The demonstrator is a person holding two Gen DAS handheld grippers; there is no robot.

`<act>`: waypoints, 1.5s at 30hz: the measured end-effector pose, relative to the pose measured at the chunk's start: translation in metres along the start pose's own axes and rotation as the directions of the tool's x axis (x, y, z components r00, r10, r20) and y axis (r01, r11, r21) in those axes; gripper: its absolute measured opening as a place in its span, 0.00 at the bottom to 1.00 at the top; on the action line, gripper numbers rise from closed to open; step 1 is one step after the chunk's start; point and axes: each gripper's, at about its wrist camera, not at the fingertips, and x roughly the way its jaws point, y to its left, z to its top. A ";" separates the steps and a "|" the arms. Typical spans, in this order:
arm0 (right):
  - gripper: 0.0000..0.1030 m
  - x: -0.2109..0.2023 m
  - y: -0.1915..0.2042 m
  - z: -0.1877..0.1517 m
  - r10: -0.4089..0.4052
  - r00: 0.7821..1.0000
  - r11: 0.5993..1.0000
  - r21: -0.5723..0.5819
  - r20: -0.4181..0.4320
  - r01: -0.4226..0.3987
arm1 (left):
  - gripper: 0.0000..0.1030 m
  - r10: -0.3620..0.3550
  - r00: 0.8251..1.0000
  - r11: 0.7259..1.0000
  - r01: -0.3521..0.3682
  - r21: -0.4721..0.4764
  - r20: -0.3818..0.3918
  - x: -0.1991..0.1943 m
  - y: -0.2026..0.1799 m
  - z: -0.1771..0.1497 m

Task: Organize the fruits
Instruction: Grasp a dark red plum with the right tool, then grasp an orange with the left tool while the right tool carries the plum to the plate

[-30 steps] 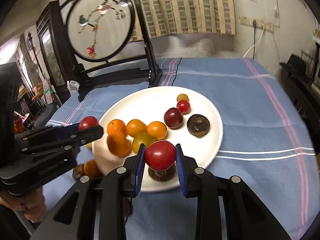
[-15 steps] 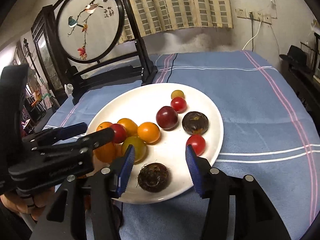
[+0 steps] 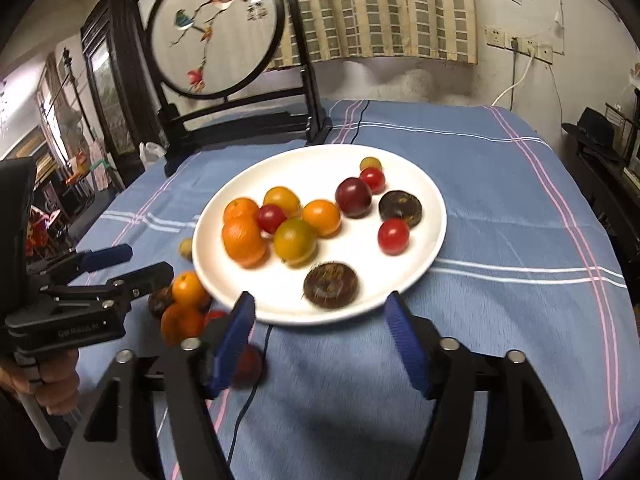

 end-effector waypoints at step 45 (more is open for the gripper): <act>0.40 0.017 0.015 -0.036 -0.054 0.993 0.998 0.021 -0.104 0.057 | 0.76 -0.208 0.973 0.967 0.219 0.130 -0.096 0.004 -0.024 -0.043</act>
